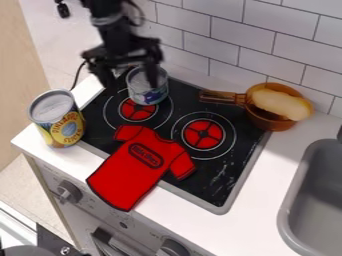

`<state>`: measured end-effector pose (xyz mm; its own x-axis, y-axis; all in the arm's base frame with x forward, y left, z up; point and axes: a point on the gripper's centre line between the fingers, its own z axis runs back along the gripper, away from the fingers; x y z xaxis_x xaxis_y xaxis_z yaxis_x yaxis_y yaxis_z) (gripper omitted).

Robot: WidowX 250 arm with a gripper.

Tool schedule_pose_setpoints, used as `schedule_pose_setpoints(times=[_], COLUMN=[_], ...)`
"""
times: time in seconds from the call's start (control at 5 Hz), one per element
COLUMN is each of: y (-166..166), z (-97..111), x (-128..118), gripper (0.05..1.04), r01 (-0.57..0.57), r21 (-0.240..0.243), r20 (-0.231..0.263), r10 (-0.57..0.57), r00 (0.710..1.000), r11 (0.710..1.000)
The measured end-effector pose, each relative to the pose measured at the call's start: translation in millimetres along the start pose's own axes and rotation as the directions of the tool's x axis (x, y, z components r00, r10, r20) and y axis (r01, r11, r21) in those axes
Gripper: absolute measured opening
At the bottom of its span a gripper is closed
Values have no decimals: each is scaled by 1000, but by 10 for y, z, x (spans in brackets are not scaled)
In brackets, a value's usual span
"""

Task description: Put the small can in the right burner to the top side of the left burner

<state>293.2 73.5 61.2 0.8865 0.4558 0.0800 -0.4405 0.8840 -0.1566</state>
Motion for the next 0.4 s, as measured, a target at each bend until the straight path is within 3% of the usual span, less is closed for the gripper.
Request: schedule_pose_setpoints(times=[0.2, 0.4], y=[-368, -763], z=[-7, -113], x=[-269, -448], gripper=[1000, 1000], r01=[147, 241], r21=[-33, -8], r20=[32, 108], r10=[-146, -239], r00=[989, 965], r11=[989, 971])
